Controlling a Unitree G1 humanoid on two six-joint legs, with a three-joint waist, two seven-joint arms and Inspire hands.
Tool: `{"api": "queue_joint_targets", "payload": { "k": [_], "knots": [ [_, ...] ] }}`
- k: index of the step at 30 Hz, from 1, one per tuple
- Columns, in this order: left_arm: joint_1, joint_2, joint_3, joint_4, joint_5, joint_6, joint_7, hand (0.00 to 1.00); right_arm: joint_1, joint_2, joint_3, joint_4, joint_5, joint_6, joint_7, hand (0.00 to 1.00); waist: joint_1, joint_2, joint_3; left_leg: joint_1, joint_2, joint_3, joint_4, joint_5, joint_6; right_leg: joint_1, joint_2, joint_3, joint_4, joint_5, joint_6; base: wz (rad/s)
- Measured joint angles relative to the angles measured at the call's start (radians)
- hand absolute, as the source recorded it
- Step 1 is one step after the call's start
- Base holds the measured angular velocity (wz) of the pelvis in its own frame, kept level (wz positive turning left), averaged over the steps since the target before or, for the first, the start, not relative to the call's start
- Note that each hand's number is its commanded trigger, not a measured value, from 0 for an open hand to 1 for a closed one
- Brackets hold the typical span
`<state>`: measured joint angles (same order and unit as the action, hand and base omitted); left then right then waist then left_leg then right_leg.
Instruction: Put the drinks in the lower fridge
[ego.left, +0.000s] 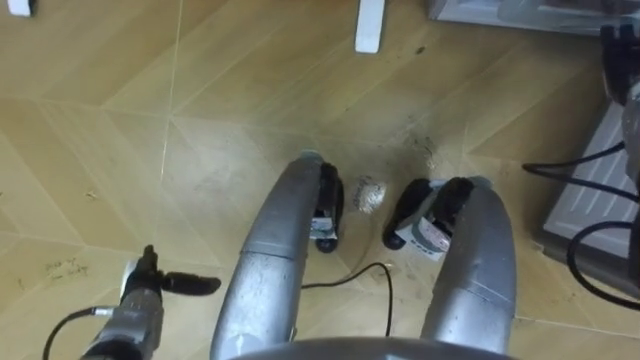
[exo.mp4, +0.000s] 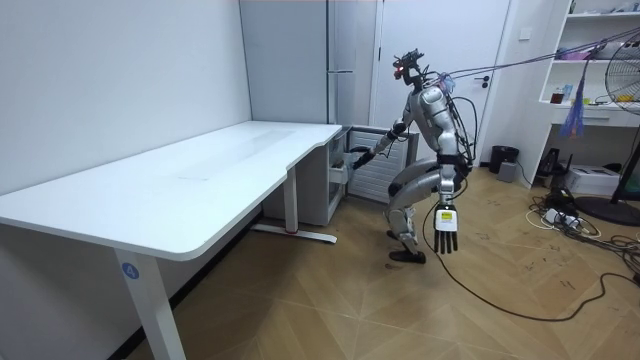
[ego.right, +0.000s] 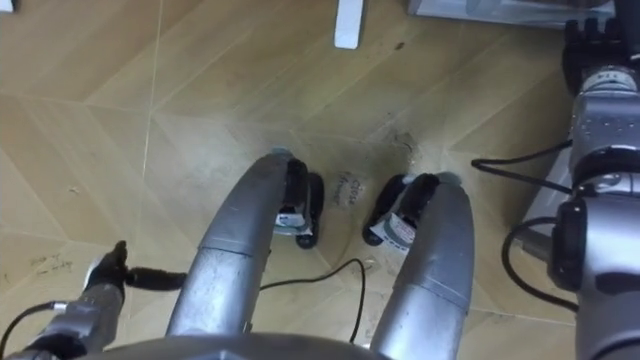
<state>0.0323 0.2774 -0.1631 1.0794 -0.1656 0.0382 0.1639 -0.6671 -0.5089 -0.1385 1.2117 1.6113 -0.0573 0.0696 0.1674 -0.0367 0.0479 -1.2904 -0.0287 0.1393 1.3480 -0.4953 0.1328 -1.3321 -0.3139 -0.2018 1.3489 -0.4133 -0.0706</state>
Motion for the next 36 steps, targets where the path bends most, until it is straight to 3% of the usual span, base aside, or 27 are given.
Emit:
{"api": "queue_joint_targets", "payload": {
  "k": [9,15,20,25,30,36],
  "knots": [
    [0.067,0.02,0.0,-0.104,0.006,0.003,-0.056,0.0,-0.001,-0.021,0.041,-0.012,0.011,-0.023,-0.036,0.0,0.003,-0.001,0.0003,-0.026,-0.017,0.004,0.051,-0.01,0.011,-0.023,-0.037,0.007,0.059,-0.023,0.004,0.05],
    [0.141,0.057,0.003,-0.118,0.006,-0.002,-0.09,0.0,-0.001,-0.027,0.085,-0.013,0.033,-0.049,-0.053,0.0,0.018,-0.003,0.0015,-0.038,-0.015,0.006,0.098,-0.023,0.011,-0.039,-0.049,0.013,0.105,-0.037,0.001,0.0],
    [0.199,0.082,0.005,-0.126,0.008,-0.002,-0.11,0.0,-0.001,-0.028,0.118,-0.041,0.041,-0.071,-0.076,0.0,0.033,-0.012,0.0068,-0.059,-0.015,0.005,0.128,-0.026,0.015,-0.057,-0.085,-0.004,0.135,-0.044,-0.008,-0.06],
    [0.219,0.107,0.045,-0.125,0.023,-0.004,-0.128,0.0,0.0,-0.028,0.138,-0.041,0.041,-0.075,-0.107,0.0,0.046,-0.019,0.0102,-0.051,-0.015,-0.006,0.16,-0.033,-0.001,-0.041,-0.102,-0.02,0.166,-0.06,-0.025,0.01],
    [0.236,0.127,0.045,-0.125,0.022,-0.012,-0.134,0.0,-0.002,-0.029,0.149,-0.047,0.041,-0.065,-0.124,0.0,0.069,-0.02,0.0105,-0.042,-0.015,-0.018,0.185,-0.044,-0.011,-0.026,-0.1,-0.025,0.19,-0.075,-0.035,0.01],
    [0.29,0.159,0.045,-0.14,0.024,-0.015,-0.136,0.0,-0.002,-0.03,0.206,-0.13,0.041,-0.067,-0.196,0.0,0.077,-0.02,0.0104,-0.039,0.001,-0.028,0.224,-0.061,-0.02,-0.018,-0.105,-0.042,0.22,-0.09,-0.05,-0.08]
  ]
}}
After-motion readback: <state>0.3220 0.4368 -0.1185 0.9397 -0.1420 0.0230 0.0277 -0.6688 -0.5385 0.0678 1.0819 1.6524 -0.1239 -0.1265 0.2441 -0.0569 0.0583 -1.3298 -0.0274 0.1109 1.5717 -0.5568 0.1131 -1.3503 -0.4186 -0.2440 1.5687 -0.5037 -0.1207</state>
